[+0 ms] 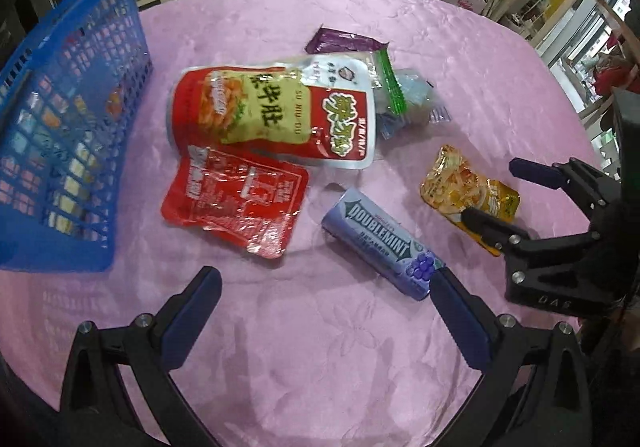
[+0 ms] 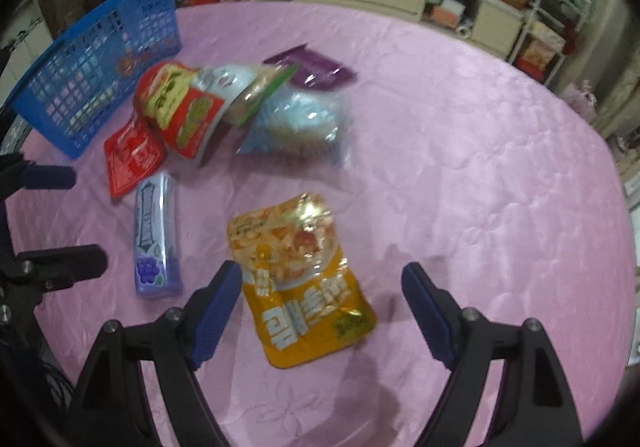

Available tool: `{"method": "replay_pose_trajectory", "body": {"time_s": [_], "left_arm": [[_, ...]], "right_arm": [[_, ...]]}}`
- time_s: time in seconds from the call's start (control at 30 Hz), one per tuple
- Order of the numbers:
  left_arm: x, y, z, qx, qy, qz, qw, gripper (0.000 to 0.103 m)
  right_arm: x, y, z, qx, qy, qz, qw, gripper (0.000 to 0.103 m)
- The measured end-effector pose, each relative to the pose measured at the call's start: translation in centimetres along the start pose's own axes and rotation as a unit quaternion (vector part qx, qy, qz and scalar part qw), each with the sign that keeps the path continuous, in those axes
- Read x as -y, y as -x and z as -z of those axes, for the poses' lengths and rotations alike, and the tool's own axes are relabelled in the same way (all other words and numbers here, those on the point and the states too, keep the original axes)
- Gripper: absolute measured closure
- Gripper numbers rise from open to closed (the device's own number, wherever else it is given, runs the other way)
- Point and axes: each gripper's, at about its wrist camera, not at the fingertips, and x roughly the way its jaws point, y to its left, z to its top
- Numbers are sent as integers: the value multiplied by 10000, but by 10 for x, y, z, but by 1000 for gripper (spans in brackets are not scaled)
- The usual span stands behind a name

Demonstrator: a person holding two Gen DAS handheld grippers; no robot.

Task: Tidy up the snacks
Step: 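Grasp the yellow-orange snack bag with the right tool while the left tool grasps the Doublemint box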

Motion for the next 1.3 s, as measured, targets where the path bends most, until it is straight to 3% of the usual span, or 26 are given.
{"method": "replay_pose_trajectory", "body": {"time_s": [0.27,0.4,0.73,1.3], "left_arm": [[5,-10,5,-169,-7,-8,9999,0],[3,-9,10,-165,89,-9,9998,0],[-5,-1,20,-187,262,76,9995,0],[-1,10,9,-61,658,-136,9977,0]], "right_arm": [[-8,-5,8,25,213,-146,9997,24],[-18,1,15,90,369,-200,9991,43],[-24,12,21,117,366,-473,9981,65],[-10,19,21,296,-70,-453,9985,69]]}}
